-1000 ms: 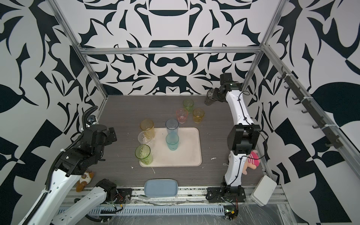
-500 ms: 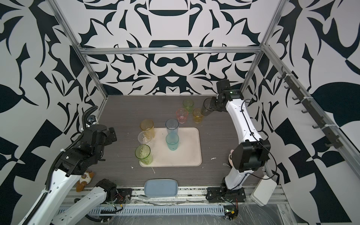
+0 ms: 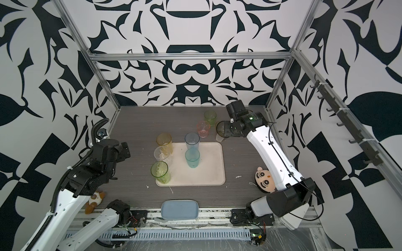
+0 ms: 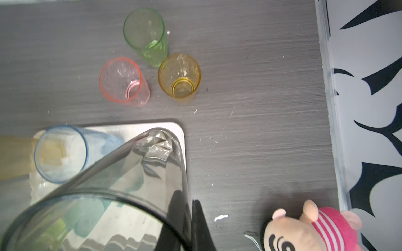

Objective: Place the glasses into the tray
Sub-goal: Place the glass on the tray.

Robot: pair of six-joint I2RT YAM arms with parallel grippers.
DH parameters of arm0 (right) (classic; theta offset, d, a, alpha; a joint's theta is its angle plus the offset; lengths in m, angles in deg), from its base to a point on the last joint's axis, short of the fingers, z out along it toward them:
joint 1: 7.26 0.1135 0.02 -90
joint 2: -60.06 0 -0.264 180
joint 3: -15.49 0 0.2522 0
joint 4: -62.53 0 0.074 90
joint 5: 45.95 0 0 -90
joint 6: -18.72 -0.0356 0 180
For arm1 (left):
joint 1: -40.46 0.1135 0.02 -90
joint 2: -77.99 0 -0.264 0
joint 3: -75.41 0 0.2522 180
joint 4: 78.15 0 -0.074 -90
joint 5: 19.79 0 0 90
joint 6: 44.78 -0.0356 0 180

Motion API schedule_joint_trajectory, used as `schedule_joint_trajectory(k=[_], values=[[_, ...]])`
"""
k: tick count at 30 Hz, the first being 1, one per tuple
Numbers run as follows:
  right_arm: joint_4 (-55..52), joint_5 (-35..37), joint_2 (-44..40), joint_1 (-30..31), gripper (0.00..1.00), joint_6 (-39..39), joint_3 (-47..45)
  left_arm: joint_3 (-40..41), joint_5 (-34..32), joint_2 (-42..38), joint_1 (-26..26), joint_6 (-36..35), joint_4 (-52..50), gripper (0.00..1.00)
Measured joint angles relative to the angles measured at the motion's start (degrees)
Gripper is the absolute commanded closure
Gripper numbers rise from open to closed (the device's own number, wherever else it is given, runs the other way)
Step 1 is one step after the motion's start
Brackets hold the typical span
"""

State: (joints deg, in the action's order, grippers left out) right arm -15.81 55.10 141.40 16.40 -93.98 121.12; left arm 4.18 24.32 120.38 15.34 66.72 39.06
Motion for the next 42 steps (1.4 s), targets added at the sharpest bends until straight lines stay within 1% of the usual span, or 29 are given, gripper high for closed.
schedule_joint_trajectory(k=[5, 18, 26, 33, 42], values=[[-1.9, 1.4, -2.4, 5.8, 1.00, -0.9, -4.0, 0.0, 0.0, -0.2, 0.0, 0.1, 0.0, 0.00], [-0.7, 1.3, -8.7, 13.9, 1.00, -5.7, -18.4, 0.0, 0.0, -0.2, 0.0, 0.1, 0.0, 0.00], [3.5, -1.2, -11.3, 18.7, 1.00, -9.7, -27.2, 0.0, 0.0, -0.2, 0.0, 0.1, 0.0, 0.01], [7.0, -2.1, -10.1, 24.9, 1.00, -12.7, -28.5, 0.0, 0.1, -0.2, 0.0, 0.1, 0.0, 0.01], [10.3, -2.1, -4.9, 30.8, 1.00, -15.8, -28.4, 0.0, 0.3, -0.2, 0.0, 0.1, 0.0, 0.00]])
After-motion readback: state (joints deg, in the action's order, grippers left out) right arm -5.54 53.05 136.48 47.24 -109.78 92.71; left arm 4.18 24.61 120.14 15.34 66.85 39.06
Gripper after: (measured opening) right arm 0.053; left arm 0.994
